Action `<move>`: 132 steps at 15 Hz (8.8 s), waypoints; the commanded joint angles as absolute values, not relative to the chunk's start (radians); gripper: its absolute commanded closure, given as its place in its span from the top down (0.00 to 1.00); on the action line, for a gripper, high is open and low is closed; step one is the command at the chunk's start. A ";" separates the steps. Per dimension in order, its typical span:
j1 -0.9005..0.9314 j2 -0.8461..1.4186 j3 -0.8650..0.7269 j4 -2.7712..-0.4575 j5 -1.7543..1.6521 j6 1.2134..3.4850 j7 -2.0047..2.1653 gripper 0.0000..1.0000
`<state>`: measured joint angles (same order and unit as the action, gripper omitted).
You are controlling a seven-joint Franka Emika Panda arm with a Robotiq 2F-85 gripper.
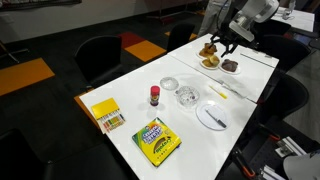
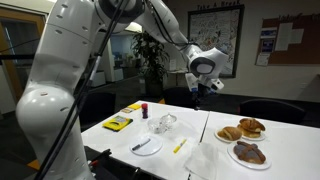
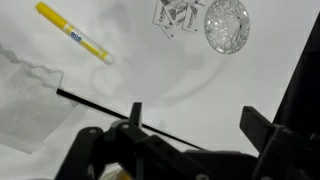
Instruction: Put one white sachet in the glass container.
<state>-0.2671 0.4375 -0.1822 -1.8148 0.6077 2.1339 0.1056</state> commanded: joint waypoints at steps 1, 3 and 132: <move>-0.291 0.469 -0.150 -1.812 0.667 2.133 0.107 1.00; -0.288 0.496 -0.146 -1.803 0.687 2.137 0.107 1.00; -0.054 0.452 -0.017 -2.079 0.500 2.206 0.182 0.01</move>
